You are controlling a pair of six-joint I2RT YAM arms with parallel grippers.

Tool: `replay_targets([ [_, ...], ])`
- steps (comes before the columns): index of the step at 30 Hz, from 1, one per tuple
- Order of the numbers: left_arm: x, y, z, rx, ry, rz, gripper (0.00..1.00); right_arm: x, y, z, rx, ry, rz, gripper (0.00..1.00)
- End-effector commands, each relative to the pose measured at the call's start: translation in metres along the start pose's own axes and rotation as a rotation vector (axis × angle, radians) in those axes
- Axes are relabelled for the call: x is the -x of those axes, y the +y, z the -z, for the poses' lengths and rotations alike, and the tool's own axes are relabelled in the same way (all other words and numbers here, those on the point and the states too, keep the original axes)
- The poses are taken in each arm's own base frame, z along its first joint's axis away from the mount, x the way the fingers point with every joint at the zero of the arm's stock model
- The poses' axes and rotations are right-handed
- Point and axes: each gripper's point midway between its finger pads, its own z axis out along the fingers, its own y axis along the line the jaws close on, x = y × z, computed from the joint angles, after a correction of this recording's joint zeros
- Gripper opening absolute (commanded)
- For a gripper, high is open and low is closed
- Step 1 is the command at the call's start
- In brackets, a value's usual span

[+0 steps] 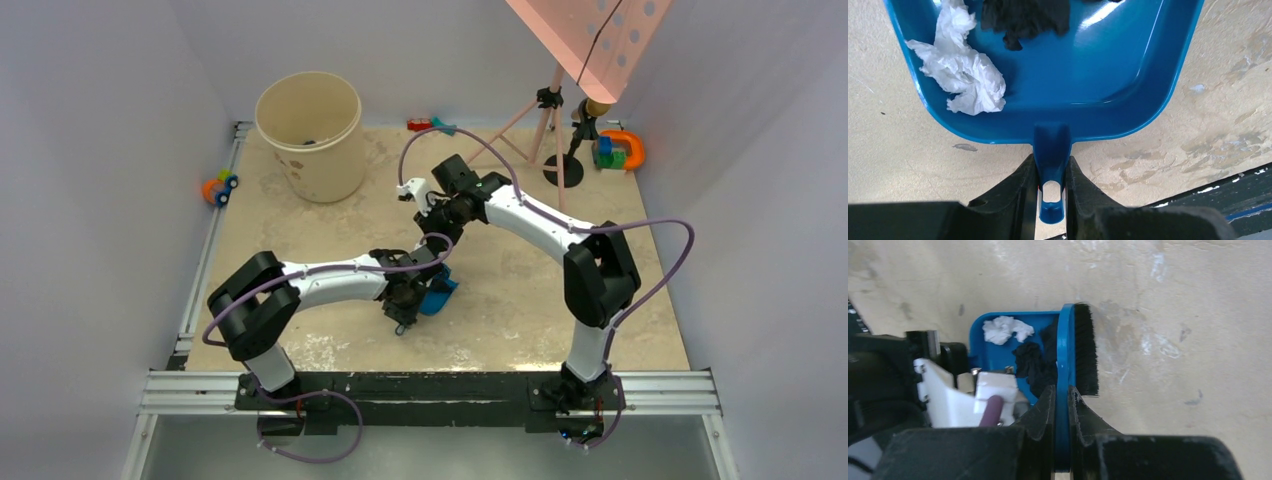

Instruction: Sweep away the paper scraps from the table

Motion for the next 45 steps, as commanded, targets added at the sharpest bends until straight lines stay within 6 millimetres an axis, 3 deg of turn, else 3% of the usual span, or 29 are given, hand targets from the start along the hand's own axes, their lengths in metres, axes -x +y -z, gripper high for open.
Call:
replay_targets([
  [1, 0.012, 0.009, -0.01, 0.038, -0.073, 0.007, 0.04, -0.022, 0.065, 0.016, 0.313, 0.04, -0.098, 0.0],
  [7, 0.014, 0.022, -0.011, 0.104, -0.104, -0.006, 0.04, -0.006, 0.046, 0.051, 0.239, -0.053, -0.207, 0.0],
  [12, 0.017, 0.023, -0.011, 0.106, -0.126, -0.012, 0.04, -0.008, -0.006, 0.072, -0.054, -0.079, -0.331, 0.0],
  [19, 0.02, 0.009, -0.003, 0.019, -0.15, -0.021, 0.05, 0.0, -0.062, 0.127, -0.366, -0.268, -0.499, 0.0],
  [26, 0.021, -0.003, 0.014, -0.042, -0.139, 0.015, 0.04, -0.022, -0.089, 0.173, -0.658, -0.376, -0.652, 0.0],
  [30, 0.033, -0.003, 0.043, -0.017, -0.131, 0.018, 0.04, -0.046, -0.086, 0.184, -0.733, -0.405, -0.726, 0.0],
  [39, 0.078, 0.029, 0.131, -0.007, -0.144, 0.08, 0.03, -0.082, -0.02, 0.2, -0.565, -0.583, -0.774, 0.0],
  [45, 0.117, 0.051, 0.195, -0.029, -0.169, 0.114, 0.03, -0.089, 0.004, 0.221, -0.518, -0.689, -0.788, 0.0],
])
